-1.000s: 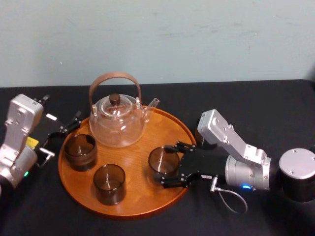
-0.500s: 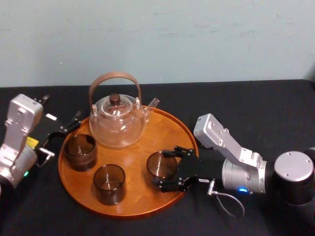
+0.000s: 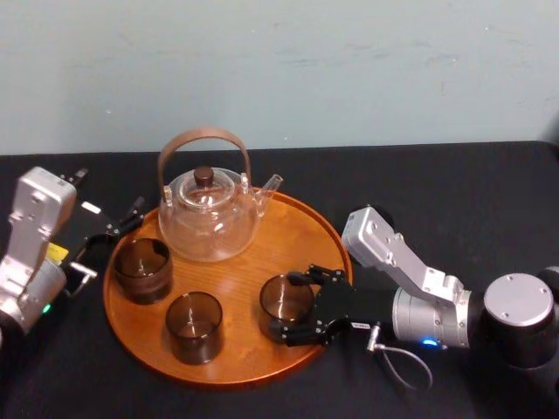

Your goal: Pick up the glass from the table and place it on the tray.

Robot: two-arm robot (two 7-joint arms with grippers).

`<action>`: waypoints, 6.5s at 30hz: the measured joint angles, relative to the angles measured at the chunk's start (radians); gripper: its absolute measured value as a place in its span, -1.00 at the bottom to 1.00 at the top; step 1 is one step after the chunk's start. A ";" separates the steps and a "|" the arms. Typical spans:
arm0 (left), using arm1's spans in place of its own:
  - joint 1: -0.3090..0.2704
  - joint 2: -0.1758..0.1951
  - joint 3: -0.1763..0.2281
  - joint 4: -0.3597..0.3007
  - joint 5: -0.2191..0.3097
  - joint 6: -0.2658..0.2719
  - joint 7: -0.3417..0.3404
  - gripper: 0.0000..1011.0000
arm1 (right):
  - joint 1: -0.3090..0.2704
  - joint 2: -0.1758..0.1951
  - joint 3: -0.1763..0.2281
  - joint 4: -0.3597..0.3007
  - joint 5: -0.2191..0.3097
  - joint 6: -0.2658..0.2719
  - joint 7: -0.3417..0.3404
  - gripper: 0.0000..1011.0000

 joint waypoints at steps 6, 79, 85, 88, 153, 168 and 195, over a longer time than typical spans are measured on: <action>0.000 0.000 0.000 0.000 0.000 0.000 0.000 0.98 | -0.002 0.000 -0.005 -0.002 -0.017 -0.008 -0.012 0.79; 0.000 0.000 0.000 0.000 0.000 0.000 0.000 0.98 | -0.159 0.203 0.141 -0.160 0.134 -0.041 0.016 0.98; 0.000 0.000 0.000 0.000 0.000 0.000 0.000 0.98 | -0.187 0.231 0.183 -0.172 0.158 -0.057 -0.003 0.98; 0.000 0.000 0.000 0.000 0.000 0.000 0.000 0.98 | -0.199 0.237 0.205 -0.173 0.164 -0.058 -0.028 0.98; 0.000 0.000 0.000 0.000 0.000 0.000 0.000 0.98 | 0.011 0.030 0.219 0.101 0.112 0.134 -0.134 0.98; 0.000 0.000 0.000 0.000 0.000 0.000 0.000 0.98 | 0.068 -0.004 0.192 0.165 0.095 0.122 -0.118 0.98; 0.000 0.000 0.000 0.000 0.000 0.000 0.000 0.98 | 0.105 -0.037 0.170 0.235 0.067 0.126 -0.115 0.98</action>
